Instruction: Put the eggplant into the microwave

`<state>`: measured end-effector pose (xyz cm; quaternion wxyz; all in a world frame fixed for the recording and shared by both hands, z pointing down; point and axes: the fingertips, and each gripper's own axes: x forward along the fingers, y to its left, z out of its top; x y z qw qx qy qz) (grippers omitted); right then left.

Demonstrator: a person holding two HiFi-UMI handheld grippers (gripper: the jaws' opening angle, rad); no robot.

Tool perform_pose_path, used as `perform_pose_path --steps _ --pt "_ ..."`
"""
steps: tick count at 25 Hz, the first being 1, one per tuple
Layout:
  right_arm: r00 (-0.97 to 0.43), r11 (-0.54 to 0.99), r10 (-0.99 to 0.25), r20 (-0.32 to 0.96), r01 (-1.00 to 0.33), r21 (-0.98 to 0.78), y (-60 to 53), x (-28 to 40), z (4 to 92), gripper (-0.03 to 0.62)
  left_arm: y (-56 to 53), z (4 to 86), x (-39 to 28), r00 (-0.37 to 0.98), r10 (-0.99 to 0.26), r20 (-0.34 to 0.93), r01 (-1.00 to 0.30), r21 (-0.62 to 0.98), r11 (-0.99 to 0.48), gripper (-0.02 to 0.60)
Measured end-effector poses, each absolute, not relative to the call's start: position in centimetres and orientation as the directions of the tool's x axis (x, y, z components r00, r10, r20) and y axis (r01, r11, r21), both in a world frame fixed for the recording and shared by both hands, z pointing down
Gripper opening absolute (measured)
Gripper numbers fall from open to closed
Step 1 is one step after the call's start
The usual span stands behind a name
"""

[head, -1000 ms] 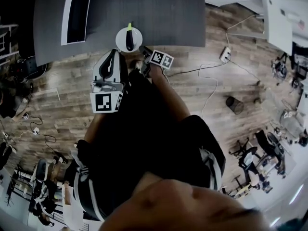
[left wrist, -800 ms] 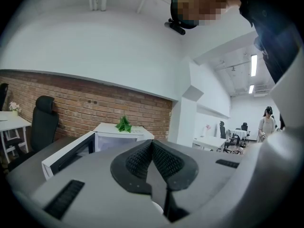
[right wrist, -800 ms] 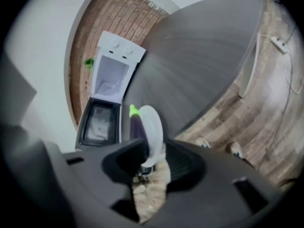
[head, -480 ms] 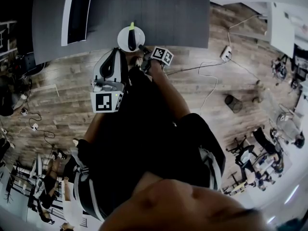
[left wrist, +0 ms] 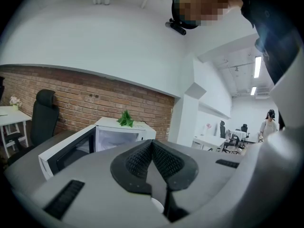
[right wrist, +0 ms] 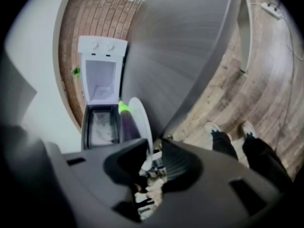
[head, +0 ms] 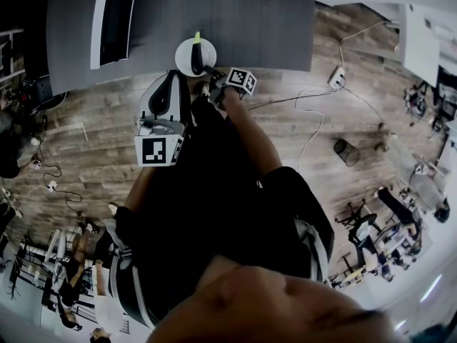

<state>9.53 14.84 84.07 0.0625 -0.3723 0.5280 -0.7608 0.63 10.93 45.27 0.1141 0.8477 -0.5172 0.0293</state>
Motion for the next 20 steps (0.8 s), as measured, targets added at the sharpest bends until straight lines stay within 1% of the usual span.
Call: perform_pose_path --steps 3,6,7,13,20 --pt "-0.733 -0.415 -0.491 0.470 -0.278 -0.866 14.9 9.5 83.9 0.101 10.9 45.5 0.7 0.466 -0.868 0.171 -0.882 0.165 -0.441 0.037" --pt "-0.757 -0.376 -0.496 0.426 -0.255 -0.891 15.1 9.4 83.4 0.061 11.0 45.5 0.9 0.471 -0.865 0.170 -0.879 0.167 -0.446 0.037" --pt "-0.764 -0.364 -0.497 0.413 -0.248 -0.898 15.2 9.3 83.2 0.057 11.0 45.5 1.0 0.473 -0.865 0.170 -0.878 0.167 -0.448 0.037" --pt "-0.788 -0.329 -0.493 0.369 -0.224 -0.917 15.3 9.3 81.4 0.041 11.1 45.7 1.2 0.477 -0.862 0.173 -0.877 0.161 -0.453 0.037" --pt "-0.806 -0.268 -0.506 0.308 -0.192 -0.944 15.4 9.6 81.8 0.040 11.6 45.4 1.7 0.477 -0.861 0.174 -0.877 0.158 -0.454 0.037"
